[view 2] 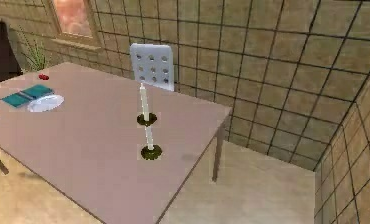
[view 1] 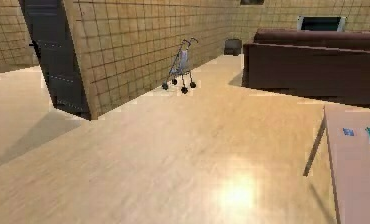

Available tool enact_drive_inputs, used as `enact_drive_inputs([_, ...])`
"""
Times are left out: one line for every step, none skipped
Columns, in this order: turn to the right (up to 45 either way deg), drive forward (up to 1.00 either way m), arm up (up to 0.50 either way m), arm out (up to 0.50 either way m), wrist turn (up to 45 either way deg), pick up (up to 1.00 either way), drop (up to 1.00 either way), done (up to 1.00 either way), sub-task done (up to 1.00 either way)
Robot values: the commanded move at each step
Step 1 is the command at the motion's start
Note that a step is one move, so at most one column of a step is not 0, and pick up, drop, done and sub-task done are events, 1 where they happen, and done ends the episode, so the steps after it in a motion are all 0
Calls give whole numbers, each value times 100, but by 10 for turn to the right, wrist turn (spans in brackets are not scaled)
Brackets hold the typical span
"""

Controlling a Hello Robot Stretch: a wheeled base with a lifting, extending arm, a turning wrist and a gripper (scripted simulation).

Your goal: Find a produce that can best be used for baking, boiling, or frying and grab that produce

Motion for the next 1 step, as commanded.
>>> enact_drive_inputs([-390, 0, 0, 0, 0, 0, 0, 0, 0])
